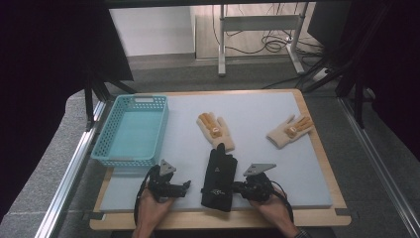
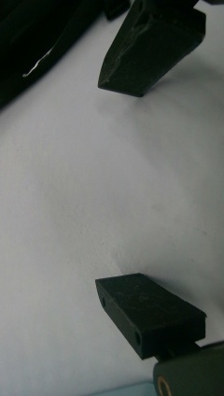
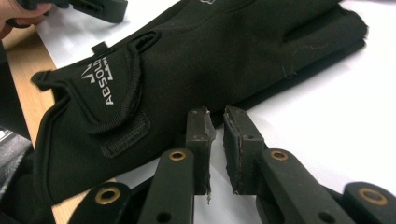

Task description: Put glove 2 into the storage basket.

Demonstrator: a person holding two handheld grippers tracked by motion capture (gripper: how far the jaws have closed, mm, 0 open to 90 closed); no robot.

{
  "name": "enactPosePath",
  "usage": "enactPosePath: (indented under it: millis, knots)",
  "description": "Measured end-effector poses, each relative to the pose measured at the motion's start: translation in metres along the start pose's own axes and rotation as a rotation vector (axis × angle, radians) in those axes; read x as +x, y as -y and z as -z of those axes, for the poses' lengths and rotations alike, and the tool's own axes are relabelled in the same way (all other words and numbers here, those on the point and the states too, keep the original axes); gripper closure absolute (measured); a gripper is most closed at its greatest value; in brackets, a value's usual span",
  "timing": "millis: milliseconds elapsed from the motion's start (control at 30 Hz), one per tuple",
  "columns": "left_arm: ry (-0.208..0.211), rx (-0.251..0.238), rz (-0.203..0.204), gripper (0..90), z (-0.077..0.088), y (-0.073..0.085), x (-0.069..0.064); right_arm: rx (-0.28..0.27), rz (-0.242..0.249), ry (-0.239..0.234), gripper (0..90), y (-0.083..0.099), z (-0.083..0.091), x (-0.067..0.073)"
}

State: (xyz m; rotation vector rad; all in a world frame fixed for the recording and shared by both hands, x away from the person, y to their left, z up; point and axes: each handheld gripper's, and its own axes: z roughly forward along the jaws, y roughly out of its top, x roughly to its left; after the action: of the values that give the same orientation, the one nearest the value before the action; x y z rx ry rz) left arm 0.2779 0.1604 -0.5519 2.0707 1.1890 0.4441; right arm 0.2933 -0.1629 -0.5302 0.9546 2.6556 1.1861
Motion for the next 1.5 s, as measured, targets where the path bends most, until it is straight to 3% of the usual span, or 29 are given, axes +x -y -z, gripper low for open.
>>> enactPosePath:
  millis: [367, 600, 867, 1067, 1200, 1233, 1267, 1300, 1333, 1367, 1467, 1500]
  knots:
    - [-0.007, 0.019, 0.002, 1.8, 0.012, 0.012, 0.014, -0.022, 0.027, -0.004, 75.3, -0.013, -0.021, 0.013]
    - [0.027, 0.011, -0.032, 3.5, 0.016, 0.017, 0.021, -0.038, 0.087, 0.018, 73.4, -0.025, -0.039, 0.022]
    - [0.033, -0.026, -0.040, 3.2, 0.016, 0.022, 0.022, -0.029, 0.118, 0.030, 66.8, -0.026, -0.037, 0.024]
    - [0.048, -0.040, -0.042, 3.1, 0.016, 0.023, 0.024, -0.059, 0.114, 0.087, 59.3, -0.024, -0.013, 0.007]
    - [0.052, -0.039, -0.041, 3.1, 0.015, 0.023, 0.025, -0.084, 0.088, 0.142, 47.7, -0.019, 0.009, -0.015]
    - [0.052, -0.039, -0.041, 3.0, 0.015, 0.023, 0.025, -0.084, 0.088, 0.142, 47.7, -0.019, 0.009, -0.015]
    - [0.052, -0.040, -0.041, 3.0, 0.015, 0.023, 0.024, -0.089, 0.074, 0.174, 41.6, -0.014, 0.017, -0.025]
    - [0.052, -0.040, -0.041, 3.0, 0.015, 0.023, 0.024, -0.089, 0.074, 0.174, 41.6, -0.014, 0.017, -0.025]
    - [0.052, -0.040, -0.041, 3.0, 0.015, 0.023, 0.024, -0.094, 0.058, 0.201, 35.8, -0.008, 0.025, -0.036]
    - [0.052, -0.040, -0.041, 3.0, 0.015, 0.023, 0.024, -0.094, 0.058, 0.201, 35.8, -0.008, 0.025, -0.036]
    - [0.052, -0.040, -0.041, 3.0, 0.015, 0.023, 0.024, -0.086, 0.017, 0.240, 25.7, 0.005, 0.036, -0.058]
    - [0.052, -0.040, -0.041, 3.0, 0.015, 0.023, 0.024, -0.086, 0.017, 0.240, 25.7, 0.005, 0.036, -0.058]
